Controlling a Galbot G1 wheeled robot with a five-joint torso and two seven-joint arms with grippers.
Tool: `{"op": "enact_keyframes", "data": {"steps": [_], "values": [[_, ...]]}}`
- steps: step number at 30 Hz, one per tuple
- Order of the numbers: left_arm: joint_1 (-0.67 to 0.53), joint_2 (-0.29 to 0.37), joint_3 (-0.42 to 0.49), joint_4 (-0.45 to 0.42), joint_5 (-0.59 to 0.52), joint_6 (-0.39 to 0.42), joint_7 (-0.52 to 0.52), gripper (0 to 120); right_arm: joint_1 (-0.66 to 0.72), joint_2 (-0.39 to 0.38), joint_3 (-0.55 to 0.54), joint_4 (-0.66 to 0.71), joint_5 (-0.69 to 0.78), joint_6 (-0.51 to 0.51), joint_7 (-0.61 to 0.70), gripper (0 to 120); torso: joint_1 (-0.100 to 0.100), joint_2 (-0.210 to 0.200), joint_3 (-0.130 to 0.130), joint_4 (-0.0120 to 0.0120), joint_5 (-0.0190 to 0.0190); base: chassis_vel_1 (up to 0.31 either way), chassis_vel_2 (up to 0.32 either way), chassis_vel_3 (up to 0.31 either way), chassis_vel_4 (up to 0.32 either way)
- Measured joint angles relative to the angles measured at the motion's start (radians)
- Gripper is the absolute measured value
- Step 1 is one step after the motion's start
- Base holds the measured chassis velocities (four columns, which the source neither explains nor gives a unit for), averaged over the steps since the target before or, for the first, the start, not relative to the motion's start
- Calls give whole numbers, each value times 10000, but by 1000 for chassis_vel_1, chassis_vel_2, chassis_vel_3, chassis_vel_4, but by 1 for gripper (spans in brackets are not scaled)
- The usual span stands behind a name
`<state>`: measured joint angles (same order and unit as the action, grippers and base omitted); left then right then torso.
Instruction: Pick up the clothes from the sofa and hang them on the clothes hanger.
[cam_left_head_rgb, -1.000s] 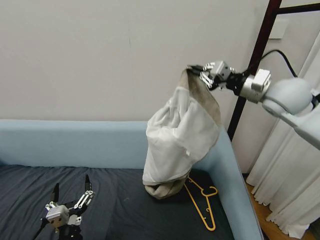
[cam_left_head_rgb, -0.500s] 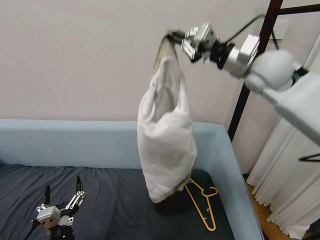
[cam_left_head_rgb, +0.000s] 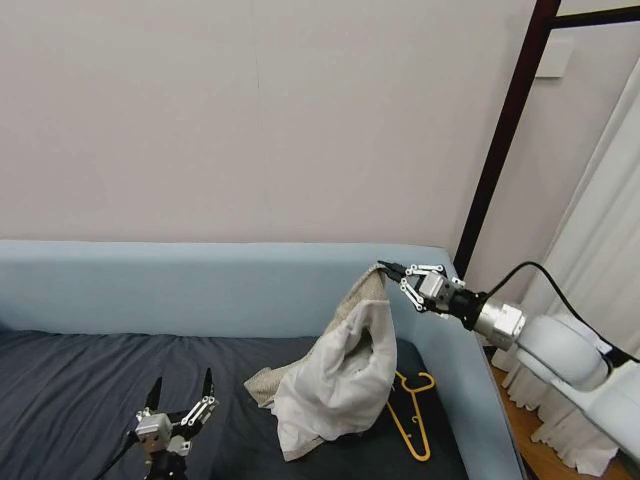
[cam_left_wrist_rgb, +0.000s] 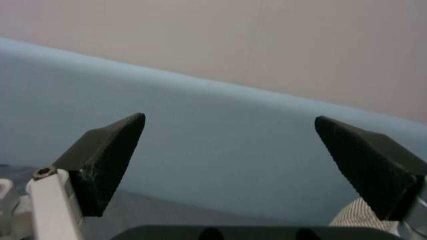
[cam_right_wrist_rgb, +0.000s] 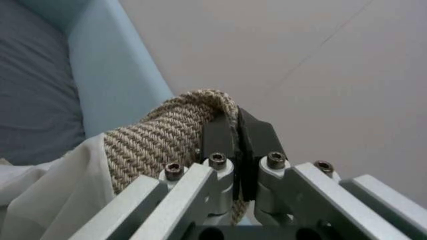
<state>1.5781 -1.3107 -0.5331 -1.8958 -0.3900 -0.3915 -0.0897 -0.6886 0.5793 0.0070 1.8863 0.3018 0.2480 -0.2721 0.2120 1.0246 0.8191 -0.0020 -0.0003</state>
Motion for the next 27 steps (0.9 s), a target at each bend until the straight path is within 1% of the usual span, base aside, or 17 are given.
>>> {"op": "enact_keyframes", "data": {"steps": [2,4,5,7,8,9,11,13,14,15,16,17,20,21,24,25,27], "values": [[-17,56,-15,72,-66,12,58,100,-48,106,9,-65,-44,65,-21,0,0,0,1,3,-1,0,0,0,0],[-83,256,-109,349,-186,13,271,100,-113,486,11,-401,-177,308,-91,0,0,0,0,12,0,0,0,0,0],[-185,427,-155,604,-243,-10,491,100,-172,760,10,-635,-252,423,-108,0,0,0,1,13,1,0,0,0,0],[-470,801,-187,1186,-407,-87,909,100,-168,1240,5,-1002,-269,501,-102,0,0,0,1,3,0,0,0,0,0],[-470,801,-187,1186,-407,-87,909,100,-168,1240,5,-1002,-269,501,-102,0,0,0,1,3,0,0,0,0,0],[-621,965,-201,1463,-454,-134,1089,100,-78,1477,-28,-1160,-254,506,-99,0,0,-1,1,2,1,0,0,0,0],[-957,1359,-203,2078,-531,-274,1610,100,128,1902,-86,-1409,-229,510,-99,0,0,0,2,5,-4,0,0,0,0],[-1386,1874,-153,2787,-564,-516,2472,100,370,2359,-184,-1691,-180,511,-100,0,0,0,2,8,0,0,0,0,0],[-1386,1874,-153,2787,-564,-516,2472,100,370,2359,-184,-1691,-180,511,-100,0,0,0,2,8,0,0,0,0,0],[-1651,2136,-52,3173,-584,-633,2923,100,450,2537,-216,-1816,-150,510,-100,0,0,-1,2,13,1,0,0,0,0],[-1888,2330,63,3510,-599,-736,3281,100,493,2637,-225,-1911,-131,510,-100,0,1,0,3,10,1,0,0,0,0],[-2271,2552,227,4053,-618,-872,3754,100,540,2734,-226,-2044,-112,511,-100,0,1,-1,2,9,0,0,0,0,0],[-3433,2836,814,5579,-605,-1135,5094,100,622,2855,-229,-2361,-90,535,-100,0,1,-1,3,4,0,0,0,0,0],[-3433,2836,814,5579,-605,-1135,5094,100,622,2855,-229,-2361,-90,535,-100,0,1,-1,3,4,0,0,0,0,0],[-5070,2730,1673,7228,-416,-1448,6059,100,702,2916,-210,-2644,-77,579,-103,0,1,-1,3,2,4,0,0,0,0],[-5070,2730,1673,7228,-416,-1448,6059,100,702,2916,-210,-2644,-77,579,-103,0,1,-1,3,2,4,0,0,0,0],[-6031,2447,2080,8266,-74,-1685,6626,100,723,2946,-189,-2751,-65,615,-104,0,2,-2,4,2,-1,0,0,0,0]]}}
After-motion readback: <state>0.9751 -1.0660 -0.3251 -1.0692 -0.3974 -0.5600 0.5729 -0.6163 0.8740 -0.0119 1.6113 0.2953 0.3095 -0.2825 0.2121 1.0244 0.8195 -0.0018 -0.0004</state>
